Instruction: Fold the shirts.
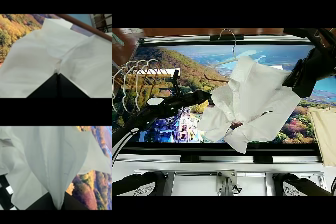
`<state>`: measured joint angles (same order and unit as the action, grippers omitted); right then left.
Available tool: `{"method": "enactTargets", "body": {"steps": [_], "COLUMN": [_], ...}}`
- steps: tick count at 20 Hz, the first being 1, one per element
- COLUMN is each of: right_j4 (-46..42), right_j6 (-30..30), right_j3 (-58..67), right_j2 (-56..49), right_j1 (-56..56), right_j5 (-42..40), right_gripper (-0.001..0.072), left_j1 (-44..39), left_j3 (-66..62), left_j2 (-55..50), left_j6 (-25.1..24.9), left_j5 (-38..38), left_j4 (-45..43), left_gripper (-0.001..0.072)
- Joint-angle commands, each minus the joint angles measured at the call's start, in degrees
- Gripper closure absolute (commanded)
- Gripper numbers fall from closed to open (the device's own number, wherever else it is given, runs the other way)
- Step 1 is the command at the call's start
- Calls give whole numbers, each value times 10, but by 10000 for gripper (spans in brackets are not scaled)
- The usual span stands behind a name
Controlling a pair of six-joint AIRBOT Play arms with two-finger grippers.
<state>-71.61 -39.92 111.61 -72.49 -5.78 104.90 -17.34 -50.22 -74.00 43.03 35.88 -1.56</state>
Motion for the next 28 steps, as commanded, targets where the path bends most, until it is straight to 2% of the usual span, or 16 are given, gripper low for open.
{"method": "enactTargets", "body": {"steps": [1, 3, 4, 9, 19, 23, 28], "right_j4": [5, 33, 49, 101, 110, 47, 25], "right_j6": [-14, -21, -21, -27, -27, -27, -27], "right_j3": [0, 0, 0, 0, 0, 0, 0], "right_j2": [1, 3, 6, 26, 26, 26, 25], "right_j1": [0, 0, 0, 0, 0, 0, 0], "right_j5": [-3, 0, 2, 10, 6, -4, -7], "right_gripper": [641, 642, 642, 643, 643, 643, 643], "left_j1": [25, 57, 82, 165, 173, 175, 181], "left_j3": [-1, -1, -1, -20, -104, -128, -132], "left_j2": [15, 26, 29, 30, 31, 31, 47], "left_j6": [3, 4, 20, 33, 49, 48, 61], "left_j5": [27, 5, 9, 67, 85, 132, 139], "left_j4": [-29, -29, -30, -30, -30, -30, -70], "left_gripper": [655, 656, 655, 656, 655, 655, 655]}}
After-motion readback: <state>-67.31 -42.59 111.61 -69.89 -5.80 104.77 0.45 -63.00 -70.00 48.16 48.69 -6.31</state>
